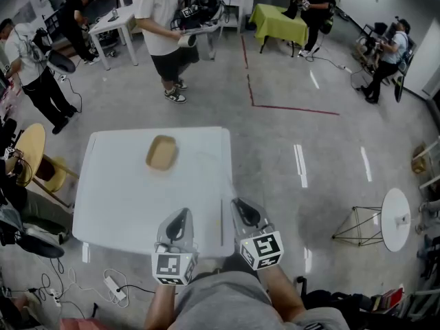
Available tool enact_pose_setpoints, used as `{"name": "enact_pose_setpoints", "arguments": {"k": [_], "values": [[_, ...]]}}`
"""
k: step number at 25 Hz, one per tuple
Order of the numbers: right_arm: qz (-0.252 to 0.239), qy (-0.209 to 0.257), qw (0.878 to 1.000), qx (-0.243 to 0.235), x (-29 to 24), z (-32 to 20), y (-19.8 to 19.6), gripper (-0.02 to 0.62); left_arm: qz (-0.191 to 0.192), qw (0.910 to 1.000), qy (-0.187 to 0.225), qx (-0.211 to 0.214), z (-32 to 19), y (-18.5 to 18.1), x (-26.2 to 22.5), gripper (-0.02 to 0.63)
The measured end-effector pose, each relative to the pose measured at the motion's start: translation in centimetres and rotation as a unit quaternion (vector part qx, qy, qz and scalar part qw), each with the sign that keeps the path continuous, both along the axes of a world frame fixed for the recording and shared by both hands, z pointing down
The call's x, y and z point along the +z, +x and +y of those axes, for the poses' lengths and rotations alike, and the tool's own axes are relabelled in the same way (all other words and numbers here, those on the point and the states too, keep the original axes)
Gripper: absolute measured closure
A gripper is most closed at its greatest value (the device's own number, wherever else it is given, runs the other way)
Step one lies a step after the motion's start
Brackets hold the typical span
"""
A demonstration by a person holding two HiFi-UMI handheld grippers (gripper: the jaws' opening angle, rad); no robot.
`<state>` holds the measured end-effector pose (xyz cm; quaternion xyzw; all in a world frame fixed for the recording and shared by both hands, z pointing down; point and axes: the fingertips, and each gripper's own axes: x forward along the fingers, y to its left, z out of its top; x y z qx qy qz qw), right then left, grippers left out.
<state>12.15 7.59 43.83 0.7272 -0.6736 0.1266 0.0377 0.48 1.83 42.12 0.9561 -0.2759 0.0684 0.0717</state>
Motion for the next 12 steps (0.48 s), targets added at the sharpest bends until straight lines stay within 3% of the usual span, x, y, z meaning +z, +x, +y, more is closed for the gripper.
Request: {"name": "enact_pose_setpoints", "arguments": {"k": [12], "values": [[0.001, 0.003, 1.0, 0.0, -0.33, 0.45, 0.08, 0.561, -0.005, 1.0, 0.002, -0.001, 0.54, -0.07, 0.37, 0.594]]}}
